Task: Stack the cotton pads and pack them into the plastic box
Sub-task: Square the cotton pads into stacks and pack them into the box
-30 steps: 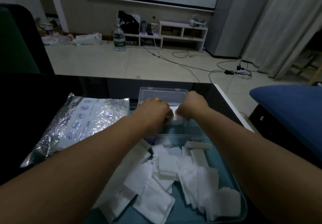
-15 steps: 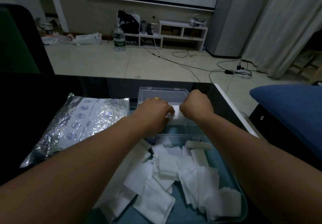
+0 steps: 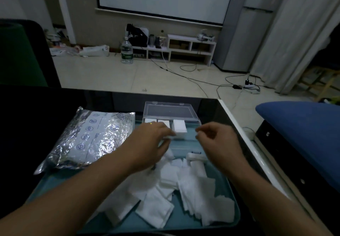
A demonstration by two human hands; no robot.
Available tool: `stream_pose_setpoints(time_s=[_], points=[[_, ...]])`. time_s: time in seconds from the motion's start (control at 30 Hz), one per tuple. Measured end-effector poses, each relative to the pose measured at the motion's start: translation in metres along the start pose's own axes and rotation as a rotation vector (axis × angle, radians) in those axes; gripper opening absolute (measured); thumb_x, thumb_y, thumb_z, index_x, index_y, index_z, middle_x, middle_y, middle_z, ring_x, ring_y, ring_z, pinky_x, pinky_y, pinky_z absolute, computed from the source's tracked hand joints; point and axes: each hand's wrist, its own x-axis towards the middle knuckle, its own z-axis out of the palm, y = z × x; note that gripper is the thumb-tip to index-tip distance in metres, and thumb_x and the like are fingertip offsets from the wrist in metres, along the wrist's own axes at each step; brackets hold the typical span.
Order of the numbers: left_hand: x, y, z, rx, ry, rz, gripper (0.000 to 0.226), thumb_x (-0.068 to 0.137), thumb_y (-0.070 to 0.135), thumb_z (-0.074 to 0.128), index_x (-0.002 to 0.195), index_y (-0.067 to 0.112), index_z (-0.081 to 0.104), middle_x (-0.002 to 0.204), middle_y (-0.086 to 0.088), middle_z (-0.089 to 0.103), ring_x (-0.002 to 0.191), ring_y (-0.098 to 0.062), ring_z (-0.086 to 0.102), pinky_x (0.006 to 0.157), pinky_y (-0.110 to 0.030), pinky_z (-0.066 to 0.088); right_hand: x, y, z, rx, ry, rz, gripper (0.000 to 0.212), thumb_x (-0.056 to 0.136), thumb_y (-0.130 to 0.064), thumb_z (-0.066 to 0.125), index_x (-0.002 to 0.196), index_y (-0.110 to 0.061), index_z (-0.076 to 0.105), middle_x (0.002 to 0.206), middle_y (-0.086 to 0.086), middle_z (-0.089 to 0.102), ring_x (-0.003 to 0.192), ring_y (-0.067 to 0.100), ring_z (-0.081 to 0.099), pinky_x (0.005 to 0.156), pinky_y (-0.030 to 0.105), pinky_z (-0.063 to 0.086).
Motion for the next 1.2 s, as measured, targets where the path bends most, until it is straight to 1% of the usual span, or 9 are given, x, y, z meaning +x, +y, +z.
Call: stream_pose_setpoints(time_s=[0.1,0.33,0.47,0.7,0.9,1.03,1.1,1.13,1.2], points=[[-0.031,0.023,-0.003,0.009,-0.011,0.031,0.031,0.093,0.038,0.049,0.112,0.027,0.069,0.110,0.009,0.067,0.099,-0.012,0.060,0.087,-0.035,0.050,-0.034,-0.007,-0.001,-0.136,-0.097,-0.071,0.019,0.092,-0.024,0.060,0.109,-0.027,0.068,0.097,-0.015,0.064,0.088,-0.003,0.058,0.079,0.011,0.045],[-0.086,0.041,0.004,0.194,-0.257,-0.054,0.058,0.085,0.055,0.026,0.119,0.029,0.065,0.122,0.004,0.062,0.104,-0.021,0.060,0.089,-0.038,0.048,-0.071,-0.009,0.008,-0.508,-0.356,-0.255,0.043,0.096,-0.039,0.051,0.137,-0.029,0.049,0.134,-0.004,0.052,0.126,0.018,0.040,0.107,0.031,0.032],[-0.092,0.029,-0.002,0.090,-0.243,-0.126,0.049,0.087,0.048,0.037,0.123,0.029,0.063,0.127,0.006,0.059,0.108,-0.021,0.060,0.093,-0.033,0.046,-0.068,-0.003,0.015,-0.648,-0.469,-0.290,0.054,0.094,-0.045,0.052,0.144,-0.031,0.038,0.144,-0.005,0.042,0.131,0.019,0.032,0.112,0.033,0.026],[-0.079,0.027,-0.001,-0.002,-0.184,-0.204,0.038,0.091,0.048,0.052,0.125,0.033,0.061,0.121,0.010,0.064,0.109,-0.014,0.059,0.094,-0.030,0.043,-0.051,0.005,0.027,-0.674,-0.445,-0.353,0.056,0.091,-0.055,0.053,0.141,-0.034,0.040,0.137,-0.007,0.046,0.125,0.018,0.035,0.105,0.036,0.033],[-0.073,0.040,0.006,-0.221,-0.012,-0.341,0.031,0.090,0.030,0.063,0.121,0.036,0.062,0.115,0.017,0.063,0.103,-0.001,0.059,0.087,-0.018,0.042,-0.043,-0.001,0.033,-0.491,-0.399,-0.398,0.035,0.091,-0.036,0.059,0.127,-0.038,0.058,0.114,-0.011,0.063,0.109,0.014,0.047,0.093,0.033,0.039],[-0.078,0.038,-0.002,-0.475,0.123,-0.473,0.037,0.089,0.025,0.066,0.123,0.038,0.059,0.112,0.023,0.064,0.102,0.008,0.058,0.095,-0.027,0.049,-0.036,-0.001,0.025,-0.191,-0.265,-0.219,0.021,0.095,-0.033,0.056,0.106,-0.029,0.073,0.100,-0.010,0.073,0.091,0.004,0.061,0.084,0.032,0.050],[-0.078,0.039,-0.008,-0.561,0.176,-0.496,0.036,0.089,0.022,0.066,0.121,0.036,0.061,0.109,0.022,0.065,0.102,0.009,0.059,0.096,-0.028,0.050,-0.036,-0.006,0.021,-0.024,-0.210,-0.146,0.030,0.096,-0.036,0.054,0.091,-0.015,0.075,0.083,-0.003,0.072,0.073,0.007,0.062,0.072,0.034,0.053],[-0.078,0.040,-0.011,-0.599,0.200,-0.499,0.034,0.089,0.021,0.066,0.119,0.035,0.062,0.108,0.021,0.066,0.101,0.009,0.060,0.095,-0.027,0.050,-0.036,-0.009,0.019,0.070,-0.186,-0.102,0.034,0.096,-0.035,0.053,0.084,-0.010,0.073,0.078,0.002,0.071,0.068,0.010,0.060,0.066,0.033,0.052],[-0.076,0.041,-0.016,-0.699,0.246,-0.517,0.029,0.089,0.020,0.068,0.115,0.032,0.065,0.105,0.018,0.068,0.098,0.006,0.063,0.091,-0.024,0.051,-0.036,-0.018,0.014,0.308,-0.180,0.032,0.027,0.096,-0.028,0.054,0.079,-0.016,0.071,0.075,-0.005,0.071,0.063,0.010,0.059,0.057,0.021,0.048]])
